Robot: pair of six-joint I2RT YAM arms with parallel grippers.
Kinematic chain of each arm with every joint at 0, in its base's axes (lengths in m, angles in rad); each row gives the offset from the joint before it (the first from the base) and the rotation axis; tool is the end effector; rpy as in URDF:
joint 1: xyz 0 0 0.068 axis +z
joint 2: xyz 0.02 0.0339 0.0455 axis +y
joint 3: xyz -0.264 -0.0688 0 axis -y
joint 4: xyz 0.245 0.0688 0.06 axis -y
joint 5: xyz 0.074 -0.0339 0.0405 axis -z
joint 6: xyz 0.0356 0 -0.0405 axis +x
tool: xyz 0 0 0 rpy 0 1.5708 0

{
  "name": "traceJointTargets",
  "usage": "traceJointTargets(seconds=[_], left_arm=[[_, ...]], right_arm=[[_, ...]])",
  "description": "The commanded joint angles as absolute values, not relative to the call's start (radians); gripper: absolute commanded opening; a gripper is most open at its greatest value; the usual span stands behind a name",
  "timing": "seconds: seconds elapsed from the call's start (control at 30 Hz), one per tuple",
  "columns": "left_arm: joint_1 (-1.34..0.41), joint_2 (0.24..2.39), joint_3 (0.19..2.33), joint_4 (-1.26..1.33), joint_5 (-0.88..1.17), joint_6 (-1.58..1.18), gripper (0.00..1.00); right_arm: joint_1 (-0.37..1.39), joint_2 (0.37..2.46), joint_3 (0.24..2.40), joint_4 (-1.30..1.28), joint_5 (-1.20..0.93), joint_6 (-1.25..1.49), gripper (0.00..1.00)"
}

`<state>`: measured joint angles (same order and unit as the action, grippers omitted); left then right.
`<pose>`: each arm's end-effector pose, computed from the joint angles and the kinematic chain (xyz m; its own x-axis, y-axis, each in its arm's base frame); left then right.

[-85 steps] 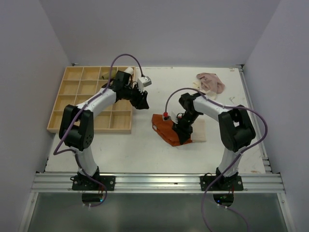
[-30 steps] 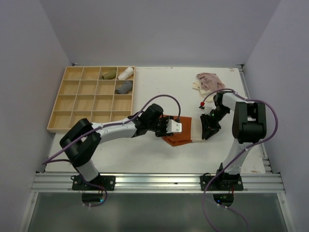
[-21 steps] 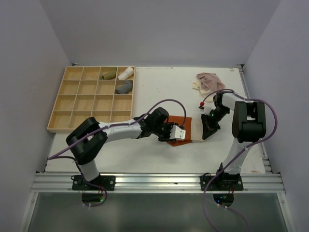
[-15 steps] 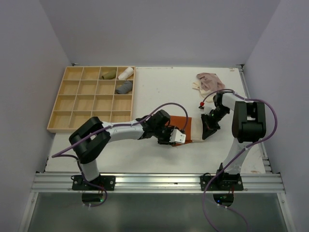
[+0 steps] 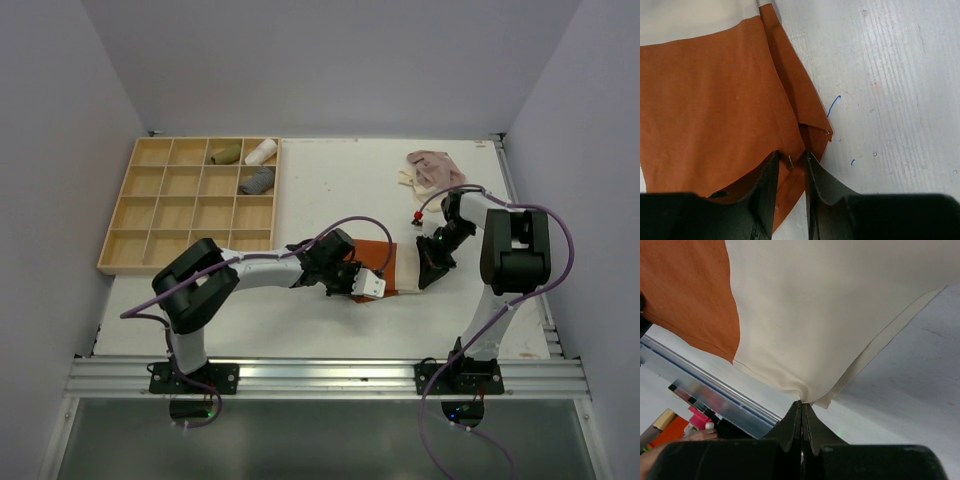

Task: Roll the underwear
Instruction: Fold the underwear

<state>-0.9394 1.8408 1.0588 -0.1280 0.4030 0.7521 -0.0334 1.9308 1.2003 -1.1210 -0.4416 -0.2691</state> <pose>0.2083 -0.3086 0.1536 0.2640 0.7036 -0.6597 0.9644 -0.1807 0.1932 0.3064 0.0050 0.1398 -0.9652 -0.2082 0.1579 -0.1121 0.8758 0.4695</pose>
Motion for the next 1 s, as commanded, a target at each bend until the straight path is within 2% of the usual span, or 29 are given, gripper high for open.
traceJointTargets(seconds=[0.0,0.17,0.3,0.5,0.63,0.97], left_arm=[[-0.946,1.838,1.095,-0.094,0.405,0.767,0.29],[-0.946,1.825,1.094,-0.100,0.416,0.770,0.37],[-0.948,1.822,1.094,-0.095,0.417,0.773,0.35],[-0.946,1.830,1.106,-0.098,0.423,0.773,0.12],[-0.946,1.818,1.114,-0.109,0.434,0.776,0.01],[-0.946,1.769,1.132,-0.153,0.482,0.758,0.00]], right_arm=[[-0.034,1.934,1.226,-1.138,-0.471,-0.270,0.00],[-0.034,1.944,1.235,-1.143,-0.474,-0.272,0.00],[-0.034,1.948,1.238,-1.144,-0.474,-0.270,0.00],[-0.034,1.947,1.250,-1.152,-0.468,-0.273,0.00],[-0.034,1.944,1.275,-1.164,-0.472,-0.278,0.00],[-0.051,1.913,1.313,-1.213,-0.428,-0.311,0.00]])
